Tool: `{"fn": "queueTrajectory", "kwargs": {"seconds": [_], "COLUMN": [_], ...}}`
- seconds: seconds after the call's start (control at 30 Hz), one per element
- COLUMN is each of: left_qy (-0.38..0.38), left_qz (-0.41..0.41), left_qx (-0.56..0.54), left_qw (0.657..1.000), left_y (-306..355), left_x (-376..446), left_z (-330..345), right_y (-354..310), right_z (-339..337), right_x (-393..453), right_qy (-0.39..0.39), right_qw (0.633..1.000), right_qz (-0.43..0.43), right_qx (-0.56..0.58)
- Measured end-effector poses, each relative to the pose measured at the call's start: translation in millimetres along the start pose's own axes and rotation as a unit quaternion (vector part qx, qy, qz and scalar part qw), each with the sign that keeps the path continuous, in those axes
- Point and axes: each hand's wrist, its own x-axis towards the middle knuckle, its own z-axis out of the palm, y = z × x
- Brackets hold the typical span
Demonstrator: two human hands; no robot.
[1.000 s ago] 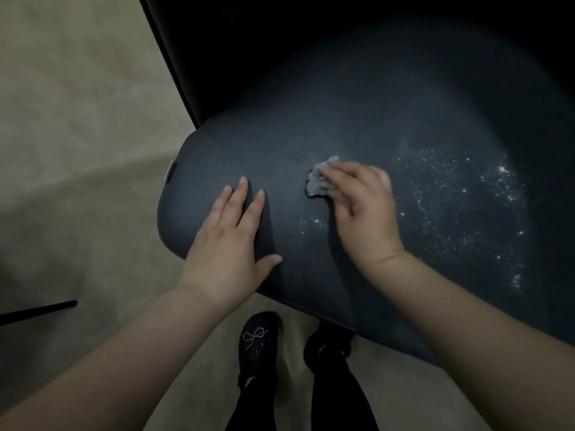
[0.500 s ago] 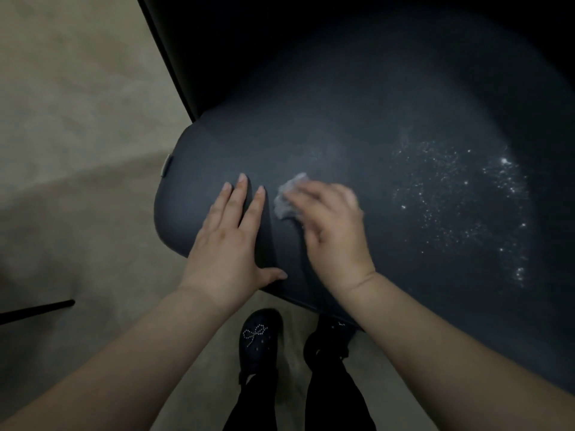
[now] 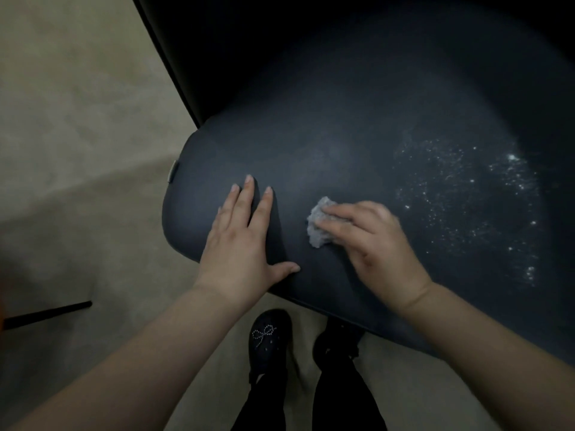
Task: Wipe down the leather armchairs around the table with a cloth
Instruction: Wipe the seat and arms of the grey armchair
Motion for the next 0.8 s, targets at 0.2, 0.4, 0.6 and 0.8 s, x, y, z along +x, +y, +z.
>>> {"fn": "queueTrajectory", "kwargs": {"seconds": [0.2, 0.4, 0.6, 0.8], "left_qy": [0.012, 0.008, 0.007, 0.002], "left_qz": [0.024, 0.077, 0.07, 0.034], "left_qx": [-0.004, 0.012, 0.009, -0.008], "left_qw": [1.0, 0.997, 0.998, 0.999], "left_y": [25, 52, 63, 63], "left_x": [16, 35, 46, 47], "left_z": [0, 3, 1, -2], "right_y": [55, 32, 65, 27], "right_z": [-36, -14, -40, -15], "right_x": [3, 4, -1, 10], "right_qy": [0.134, 0.091, 0.162, 0.072], "right_qw": [0.974, 0.993, 0.962, 0.996], "right_qz": [0.176, 0.073, 0.215, 0.049], "right_qx": [-0.046, -0.017, -0.039, 0.026]}}
